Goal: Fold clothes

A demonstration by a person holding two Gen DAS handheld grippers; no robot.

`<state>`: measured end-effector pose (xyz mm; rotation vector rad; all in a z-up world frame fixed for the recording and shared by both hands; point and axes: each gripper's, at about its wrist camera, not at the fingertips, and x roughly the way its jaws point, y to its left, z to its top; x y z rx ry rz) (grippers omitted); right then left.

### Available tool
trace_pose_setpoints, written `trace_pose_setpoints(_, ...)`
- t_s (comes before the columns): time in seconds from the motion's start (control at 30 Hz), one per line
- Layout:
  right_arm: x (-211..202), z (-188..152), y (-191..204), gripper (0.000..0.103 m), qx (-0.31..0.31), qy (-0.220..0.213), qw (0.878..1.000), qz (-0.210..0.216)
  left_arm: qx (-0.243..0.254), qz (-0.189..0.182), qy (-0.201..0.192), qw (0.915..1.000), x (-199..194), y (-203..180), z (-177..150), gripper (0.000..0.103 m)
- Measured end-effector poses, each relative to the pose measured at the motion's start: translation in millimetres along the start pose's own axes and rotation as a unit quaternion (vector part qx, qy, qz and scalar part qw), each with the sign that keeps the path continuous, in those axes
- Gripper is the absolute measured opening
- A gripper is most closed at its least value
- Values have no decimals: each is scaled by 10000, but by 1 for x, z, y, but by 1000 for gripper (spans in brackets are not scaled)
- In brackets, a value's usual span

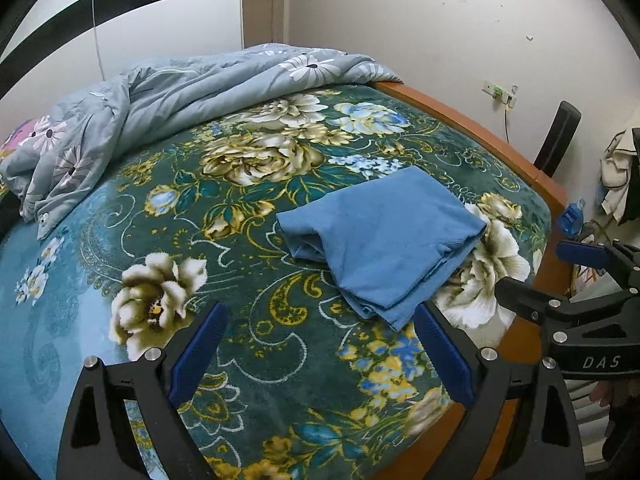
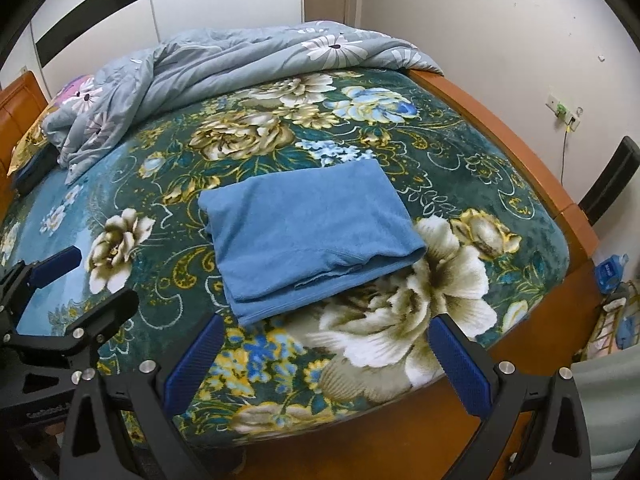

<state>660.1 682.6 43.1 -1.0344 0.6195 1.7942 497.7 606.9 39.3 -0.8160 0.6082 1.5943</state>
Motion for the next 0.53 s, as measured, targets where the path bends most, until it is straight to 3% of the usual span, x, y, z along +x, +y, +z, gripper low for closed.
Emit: trace_pose_setpoints(0.53,6,-4,-4,103,-16,91,10000,-14,-72,52,-150,9998,0,-3,-3,95)
